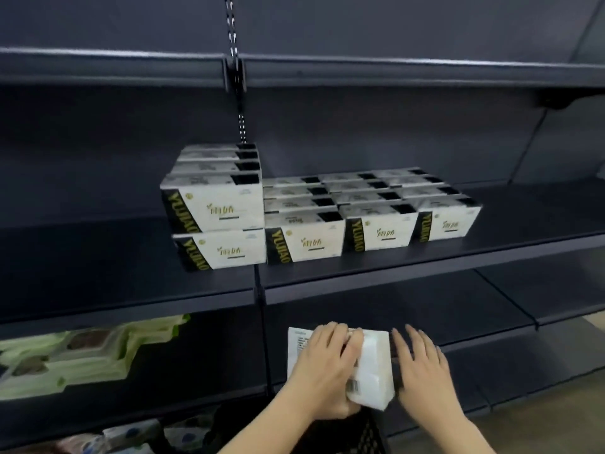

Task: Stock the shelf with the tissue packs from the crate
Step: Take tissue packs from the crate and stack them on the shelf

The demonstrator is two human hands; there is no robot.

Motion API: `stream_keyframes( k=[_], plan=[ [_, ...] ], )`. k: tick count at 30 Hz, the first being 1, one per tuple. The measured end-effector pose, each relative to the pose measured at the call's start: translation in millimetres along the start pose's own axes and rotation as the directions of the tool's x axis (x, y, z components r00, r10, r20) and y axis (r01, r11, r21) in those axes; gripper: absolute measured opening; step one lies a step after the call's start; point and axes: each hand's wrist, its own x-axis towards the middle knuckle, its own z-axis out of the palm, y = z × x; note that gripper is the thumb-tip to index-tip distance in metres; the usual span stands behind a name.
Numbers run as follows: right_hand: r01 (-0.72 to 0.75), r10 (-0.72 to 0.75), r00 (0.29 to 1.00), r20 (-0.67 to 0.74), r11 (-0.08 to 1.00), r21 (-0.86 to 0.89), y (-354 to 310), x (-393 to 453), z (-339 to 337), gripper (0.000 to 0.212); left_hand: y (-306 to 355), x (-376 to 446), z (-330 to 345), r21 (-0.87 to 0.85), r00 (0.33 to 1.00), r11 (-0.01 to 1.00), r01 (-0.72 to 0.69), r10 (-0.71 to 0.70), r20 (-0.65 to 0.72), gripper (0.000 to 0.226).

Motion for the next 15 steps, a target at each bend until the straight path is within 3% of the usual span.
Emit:
stream_keyframes(
  k=[8, 15],
  plan=[
    [0.017, 0.001, 0.968, -0.251, 0.997, 0.069, 7.4, 42.7, -52.0, 0.102, -21.4, 68.3, -54.7, 0.163, 0.954, 0.983, -0.088, 0.13, -0.269, 0.096],
    [0.089, -0.046, 0.925, -0.377, 0.991, 0.096, 4.0, 81.1, -77.5, 0.087, -45.3, 111.3, -84.9, 0.221, 0.934, 0.971, -0.095, 0.163, -0.318, 0.099]
  ],
)
